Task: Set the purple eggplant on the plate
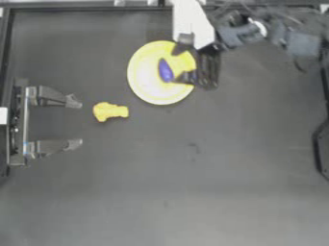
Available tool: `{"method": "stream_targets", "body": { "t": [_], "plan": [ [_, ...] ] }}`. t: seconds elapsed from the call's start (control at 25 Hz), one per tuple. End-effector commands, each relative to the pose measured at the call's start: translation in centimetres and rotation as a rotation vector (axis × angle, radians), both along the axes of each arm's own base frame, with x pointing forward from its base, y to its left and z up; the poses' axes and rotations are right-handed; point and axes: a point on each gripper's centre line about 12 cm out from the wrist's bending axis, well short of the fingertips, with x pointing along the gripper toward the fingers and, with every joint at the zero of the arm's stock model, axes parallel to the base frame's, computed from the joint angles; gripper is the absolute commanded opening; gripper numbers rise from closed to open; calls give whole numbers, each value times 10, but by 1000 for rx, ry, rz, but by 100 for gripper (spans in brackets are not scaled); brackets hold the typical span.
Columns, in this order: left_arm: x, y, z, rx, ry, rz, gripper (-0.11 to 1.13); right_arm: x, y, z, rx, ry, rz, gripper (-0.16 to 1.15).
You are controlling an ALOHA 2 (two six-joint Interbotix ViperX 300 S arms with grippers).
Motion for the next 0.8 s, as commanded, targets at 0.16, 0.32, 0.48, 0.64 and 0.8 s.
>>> {"method": "stream_targets", "body": {
  "t": [0.16, 0.32, 0.48, 0.64, 0.8],
  "plan": [
    [2, 1, 6, 5, -12, 1, 103, -28, 30, 26, -28, -150, -26, 96],
    [1, 1, 6, 4, -12, 1, 103, -42, 45, 27, -43, -202, -34, 96],
    [1, 0, 6, 7, -10, 0, 103, -56, 58, 31, -56, -266, -44, 96],
    [1, 0, 6, 9, -10, 0, 103, -68, 69, 34, -60, -319, -53, 96],
    [1, 0, 6, 9, -11, 0, 103, -80, 77, 37, -42, -354, -59, 96]
  ]
}}
